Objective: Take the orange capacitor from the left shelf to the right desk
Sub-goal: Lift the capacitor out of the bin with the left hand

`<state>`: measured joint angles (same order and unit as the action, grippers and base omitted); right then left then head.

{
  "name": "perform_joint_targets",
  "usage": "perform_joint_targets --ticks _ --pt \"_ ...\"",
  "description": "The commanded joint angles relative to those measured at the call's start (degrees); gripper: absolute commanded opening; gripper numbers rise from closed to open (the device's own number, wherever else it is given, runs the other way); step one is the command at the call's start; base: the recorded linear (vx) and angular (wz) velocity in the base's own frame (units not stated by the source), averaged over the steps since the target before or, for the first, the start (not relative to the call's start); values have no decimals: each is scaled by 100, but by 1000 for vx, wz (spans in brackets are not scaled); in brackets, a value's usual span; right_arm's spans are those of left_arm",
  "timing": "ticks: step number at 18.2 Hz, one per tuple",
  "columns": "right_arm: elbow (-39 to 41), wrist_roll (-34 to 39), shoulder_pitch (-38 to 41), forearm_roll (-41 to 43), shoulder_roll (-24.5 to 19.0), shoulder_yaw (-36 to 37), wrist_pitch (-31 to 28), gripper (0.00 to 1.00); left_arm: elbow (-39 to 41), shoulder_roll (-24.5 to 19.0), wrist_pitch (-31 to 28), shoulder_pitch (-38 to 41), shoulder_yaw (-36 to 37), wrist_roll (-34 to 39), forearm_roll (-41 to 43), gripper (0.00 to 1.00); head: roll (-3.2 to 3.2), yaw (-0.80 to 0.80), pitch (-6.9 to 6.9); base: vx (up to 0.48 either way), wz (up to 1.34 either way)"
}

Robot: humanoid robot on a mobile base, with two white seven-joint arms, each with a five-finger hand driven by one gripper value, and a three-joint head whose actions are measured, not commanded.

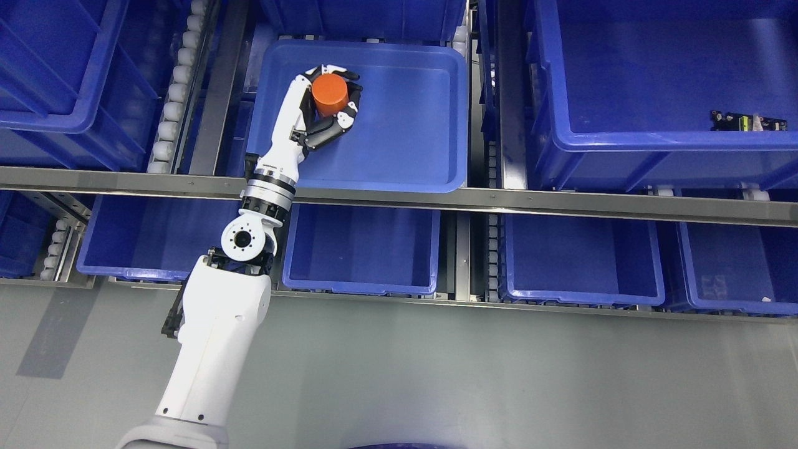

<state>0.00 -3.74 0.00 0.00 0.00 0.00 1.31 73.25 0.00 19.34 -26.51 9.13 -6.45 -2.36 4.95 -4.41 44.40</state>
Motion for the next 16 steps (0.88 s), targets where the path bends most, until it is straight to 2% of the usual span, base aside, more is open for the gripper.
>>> perform_joint_targets --ticks 1,4,6,9,16 --pt "100 4 123 -35 100 70 1 100 1497 -100 902 382 -78 -23 -80 1 0 0 0 0 0" --pt "100 4 123 -35 100 70 1 100 1920 -100 2062 1057 -104 -23 -80 2 0 0 0 0 -3" --pt "100 4 123 -35 100 70 1 100 2218 -100 2380 1488 -139 -23 -80 2 0 0 0 0 0" --pt "100 4 123 -35 100 70 1 100 2501 -100 2513 1929 -236 -23 -80 2 0 0 0 0 0" --pt "100 4 123 -35 100 70 1 100 2528 -100 2505 2123 -455 -14 -80 2 0 0 0 -15 -36"
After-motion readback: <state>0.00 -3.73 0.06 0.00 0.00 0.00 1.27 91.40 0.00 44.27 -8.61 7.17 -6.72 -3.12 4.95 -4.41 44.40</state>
